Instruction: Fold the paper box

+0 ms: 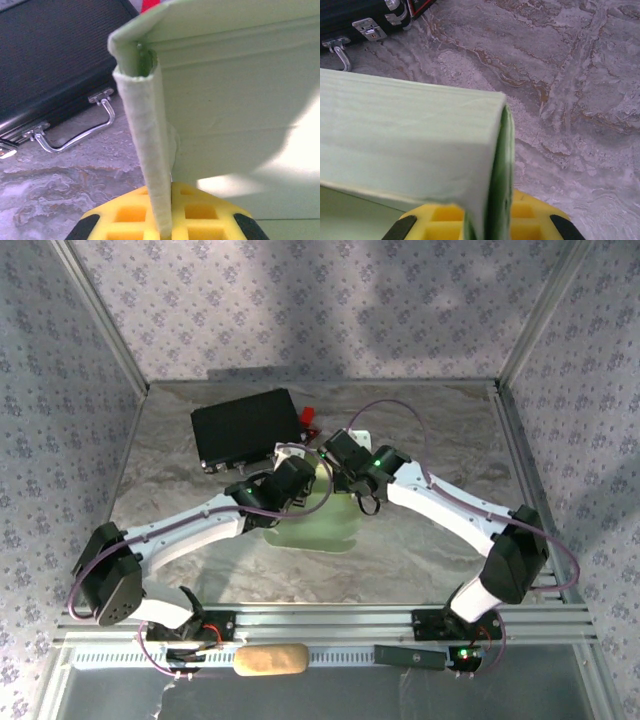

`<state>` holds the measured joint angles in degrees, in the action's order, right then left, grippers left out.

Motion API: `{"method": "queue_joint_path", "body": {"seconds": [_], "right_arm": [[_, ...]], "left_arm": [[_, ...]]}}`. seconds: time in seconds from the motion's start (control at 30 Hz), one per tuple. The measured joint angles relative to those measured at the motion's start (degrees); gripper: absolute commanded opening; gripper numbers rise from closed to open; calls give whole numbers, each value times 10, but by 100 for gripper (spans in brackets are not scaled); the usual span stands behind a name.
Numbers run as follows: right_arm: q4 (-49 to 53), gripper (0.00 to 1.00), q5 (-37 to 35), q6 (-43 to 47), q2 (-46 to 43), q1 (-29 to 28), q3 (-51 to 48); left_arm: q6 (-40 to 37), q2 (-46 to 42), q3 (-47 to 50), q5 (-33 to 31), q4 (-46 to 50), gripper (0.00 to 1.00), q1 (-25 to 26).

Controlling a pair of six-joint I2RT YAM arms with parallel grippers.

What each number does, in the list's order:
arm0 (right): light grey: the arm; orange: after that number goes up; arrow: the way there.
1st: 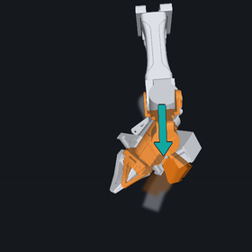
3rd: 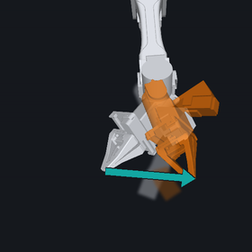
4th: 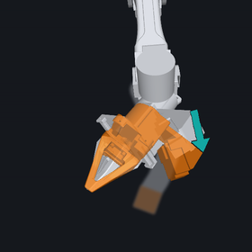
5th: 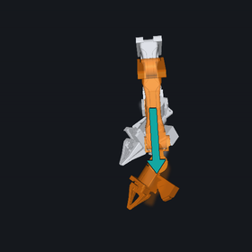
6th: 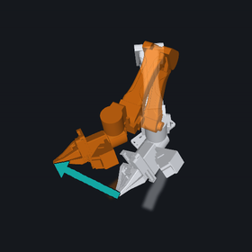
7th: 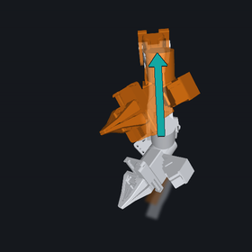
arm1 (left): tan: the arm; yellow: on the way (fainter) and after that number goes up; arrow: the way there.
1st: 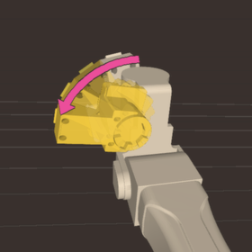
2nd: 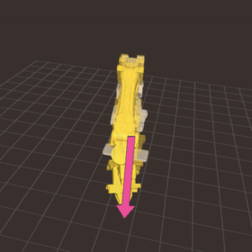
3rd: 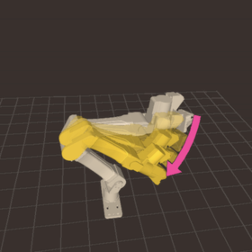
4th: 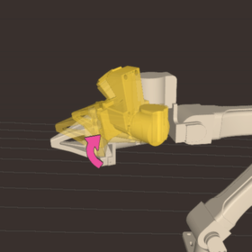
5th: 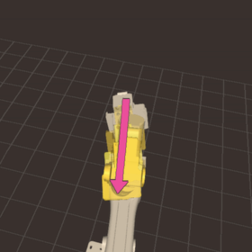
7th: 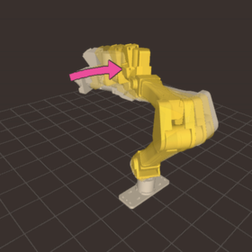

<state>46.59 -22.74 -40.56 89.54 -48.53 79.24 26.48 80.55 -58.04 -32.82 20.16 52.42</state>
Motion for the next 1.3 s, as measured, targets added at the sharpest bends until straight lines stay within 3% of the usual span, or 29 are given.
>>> {"method": "queue_joint_path", "body": {"seconds": [0.1, 0.33, 0.53, 0.87, 1.13, 1.2, 1.3], "right_arm": [[-1, 0, 0, -4, 4, 0, 0], [0, 0, 1, -4, 4, 0, 0], [0, 0, 1, -4, 4, 0, 0], [0, 0, 8, -4, 4, 1, 0], [0, 0, 12, -4, 4, 3, 0], [0, 0, 12, -4, 3, 4, 0], [0, 0, 17, -4, 4, 8, 0]], "left_arm": [[5, 1, 0, -16, 3, 9, 5], [-5, -11, 13, -14, 4, 44, 4], [-9, -52, 4, 5, 26, 58, -1], [-24, -61, -52, 81, 51, 55, -64], [-39, -28, -60, 105, 55, 48, -67], [-42, -21, -60, 101, 56, 51, -65], [-46, -17, -60, 87, 57, 67, -58]]}}
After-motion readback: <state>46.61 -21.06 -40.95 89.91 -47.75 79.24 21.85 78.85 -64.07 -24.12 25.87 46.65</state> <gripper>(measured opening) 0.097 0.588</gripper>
